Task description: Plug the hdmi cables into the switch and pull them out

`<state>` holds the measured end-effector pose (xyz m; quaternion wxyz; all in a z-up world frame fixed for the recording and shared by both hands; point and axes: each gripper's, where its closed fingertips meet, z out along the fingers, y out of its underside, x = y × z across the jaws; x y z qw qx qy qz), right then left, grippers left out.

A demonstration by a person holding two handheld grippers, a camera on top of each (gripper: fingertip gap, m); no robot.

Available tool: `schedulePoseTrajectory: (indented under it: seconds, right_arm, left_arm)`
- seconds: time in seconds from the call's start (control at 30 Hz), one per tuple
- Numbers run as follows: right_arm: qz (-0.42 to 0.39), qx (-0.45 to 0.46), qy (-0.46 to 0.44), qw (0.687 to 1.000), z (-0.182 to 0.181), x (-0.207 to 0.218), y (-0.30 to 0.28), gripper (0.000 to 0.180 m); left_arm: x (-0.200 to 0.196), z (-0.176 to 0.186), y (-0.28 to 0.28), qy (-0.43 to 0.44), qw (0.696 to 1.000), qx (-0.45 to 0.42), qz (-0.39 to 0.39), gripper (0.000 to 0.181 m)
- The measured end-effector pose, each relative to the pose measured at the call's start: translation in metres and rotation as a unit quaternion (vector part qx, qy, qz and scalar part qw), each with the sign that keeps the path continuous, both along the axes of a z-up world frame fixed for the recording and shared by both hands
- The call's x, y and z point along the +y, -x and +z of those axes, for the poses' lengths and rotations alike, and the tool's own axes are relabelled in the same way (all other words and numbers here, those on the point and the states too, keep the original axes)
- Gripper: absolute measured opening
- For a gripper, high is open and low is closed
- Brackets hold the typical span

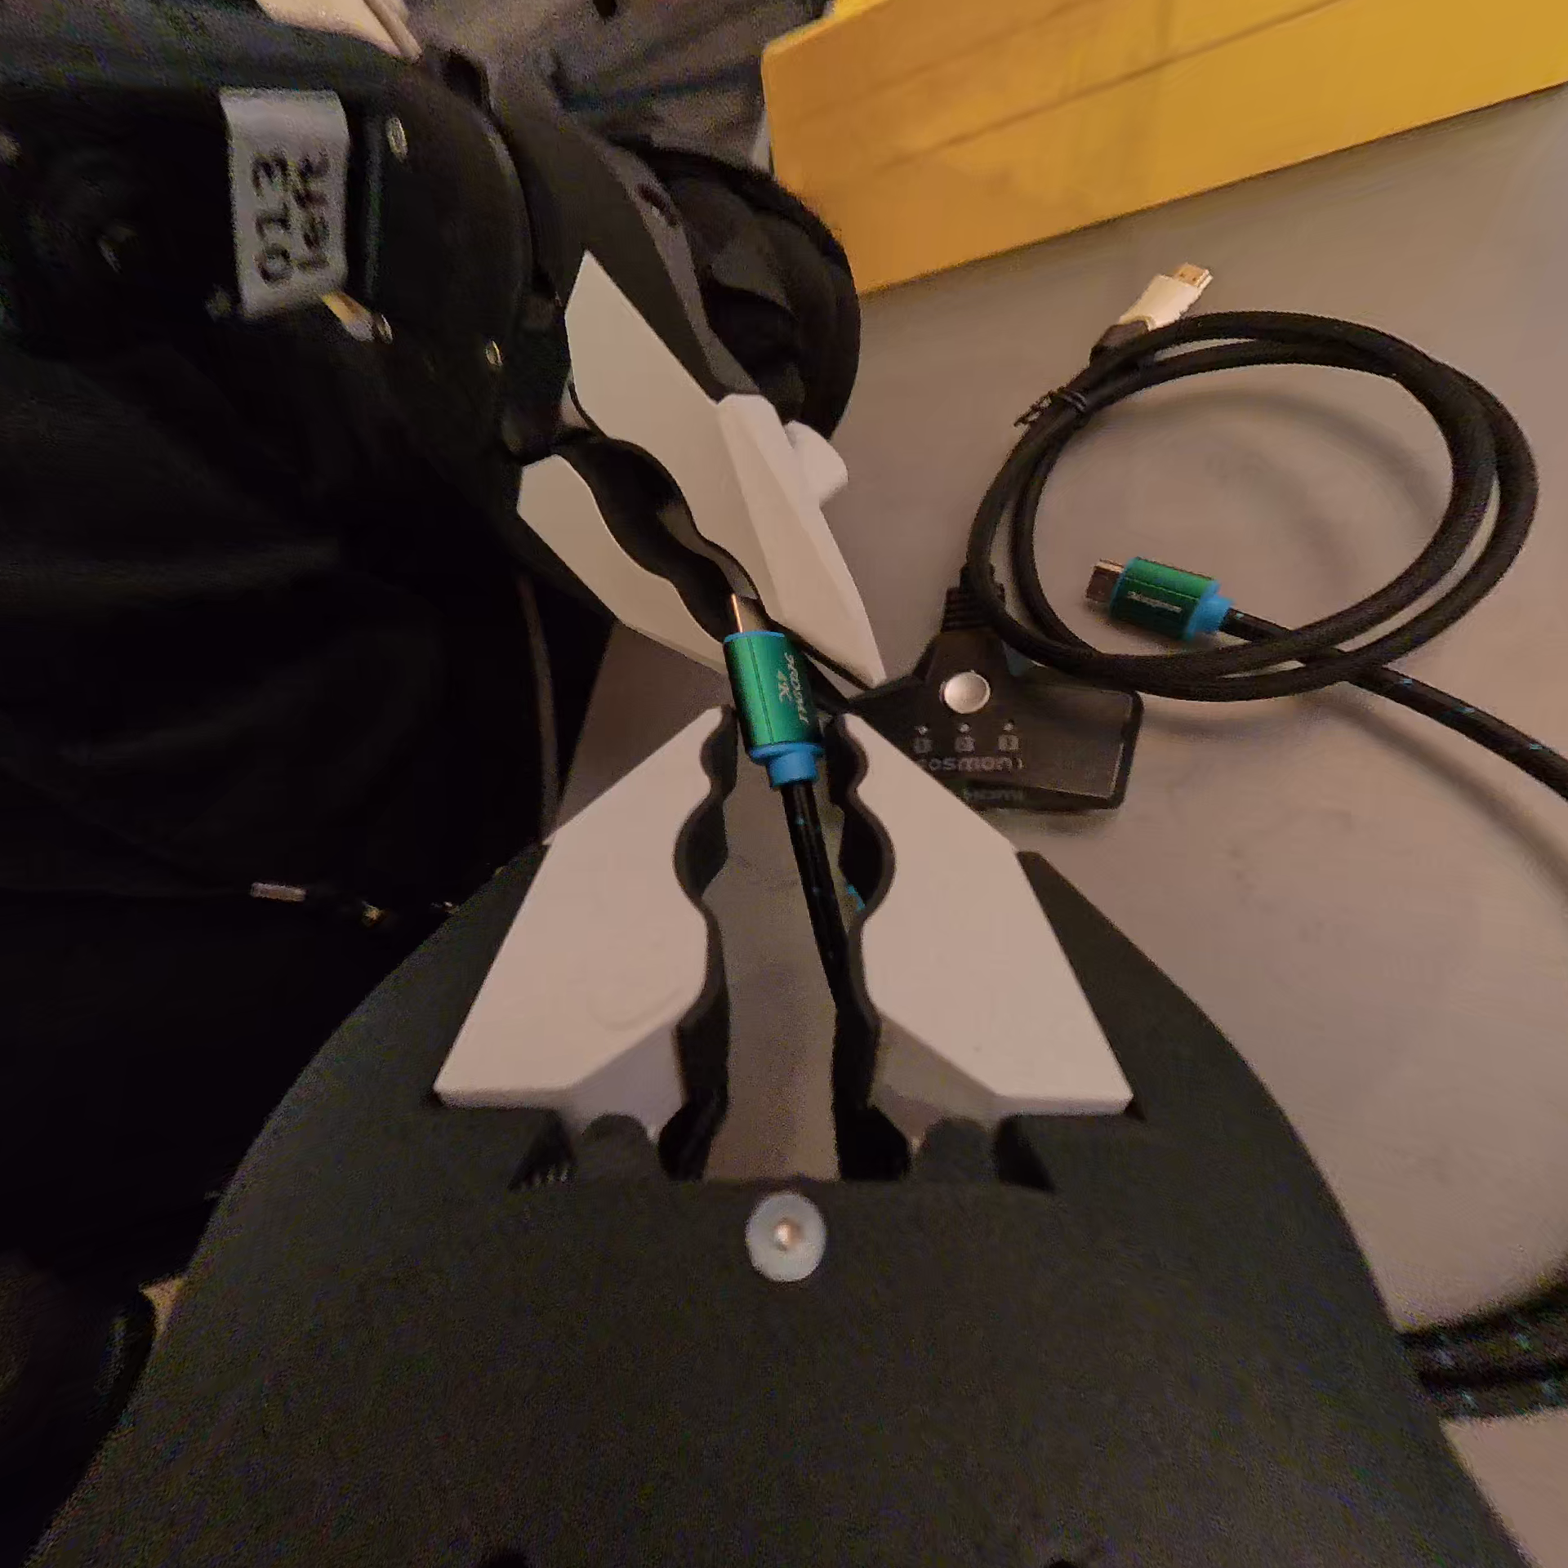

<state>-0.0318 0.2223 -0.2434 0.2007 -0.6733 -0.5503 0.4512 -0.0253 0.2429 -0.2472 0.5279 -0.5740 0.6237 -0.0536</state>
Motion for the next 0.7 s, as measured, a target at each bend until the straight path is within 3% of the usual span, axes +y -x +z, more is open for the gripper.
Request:
schedulePoseTrajectory:
  seconds: [0.23, 0.4, 0.57, 0.7]
  right_arm:
    - [-0.012, 0.090, 0.086, 0.992, 0.016, 0.002, 0.008, 0.035]
    - [-0.023, 0.170, 0.106, 0.979, 0.033, 0.003, 0.019, 0.030]
    - [-0.031, 0.225, 0.169, 0.959, 0.051, 0.007, 0.018, 0.037]
    - [-0.028, 0.229, 0.202, 0.952, 0.052, 0.005, 0.016, 0.033]
  left_arm:
    - [0.000, 0.019, -0.001, -0.037, 0.999, -0.024, 0.005, 0.005]
    - [0.006, 0.033, 0.006, -0.059, 0.997, -0.046, 0.025, 0.005]
    - [0.006, 0.041, 0.008, -0.096, 0.994, -0.044, 0.034, 0.006]
    - [0.004, 0.043, 0.007, -0.124, 0.991, -0.020, 0.038, 0.005]
